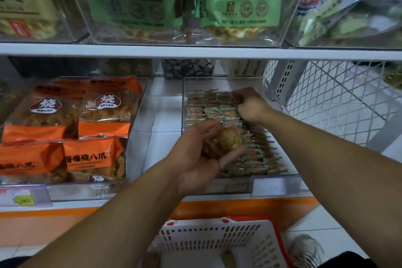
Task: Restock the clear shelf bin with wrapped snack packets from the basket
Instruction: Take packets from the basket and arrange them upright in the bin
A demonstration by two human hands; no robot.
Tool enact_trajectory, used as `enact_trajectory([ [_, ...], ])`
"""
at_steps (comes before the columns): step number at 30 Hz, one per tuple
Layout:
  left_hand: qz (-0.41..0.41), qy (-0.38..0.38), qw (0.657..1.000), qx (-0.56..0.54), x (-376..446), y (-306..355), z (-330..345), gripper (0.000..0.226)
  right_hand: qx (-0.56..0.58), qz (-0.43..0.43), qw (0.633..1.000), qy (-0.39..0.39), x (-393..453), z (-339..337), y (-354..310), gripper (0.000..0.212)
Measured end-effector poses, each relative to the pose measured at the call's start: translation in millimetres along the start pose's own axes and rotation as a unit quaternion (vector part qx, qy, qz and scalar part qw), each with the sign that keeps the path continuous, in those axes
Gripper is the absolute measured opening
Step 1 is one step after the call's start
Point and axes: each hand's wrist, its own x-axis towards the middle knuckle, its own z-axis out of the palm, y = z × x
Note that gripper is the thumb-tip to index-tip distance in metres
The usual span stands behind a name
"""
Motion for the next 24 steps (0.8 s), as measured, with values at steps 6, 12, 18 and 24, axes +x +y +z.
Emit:
enact_trajectory([
  [6, 0.026, 0.014, 0.999, 0.024, -4.2, 1.2, -2.9, 0.027, -0.033, -0.092, 0.990, 0.106, -38.5, -34.6, -25.0, 0.045],
  [12, 0.033, -0.044, 0.997, 0.059, -19.2, 3.1, -3.3, 0.031, 0.117, -0.141, 0.978, -0.102, -159.7, -54.9, -59.7, 0.035],
  [18, 0.037, -0.065, 0.994, 0.085, -36.2, 0.9, -9.5, 0.056, 0.249, -0.133, 0.959, 0.010, -193.3, -55.3, -55.9, 0.018],
  [24, 0.146, -0.032, 0.973, 0.175, -45.2, -1.7, -12.1, 0.046, 0.417, -0.059, 0.904, -0.073, -224.0, -43.1, -48.9, 0.027],
])
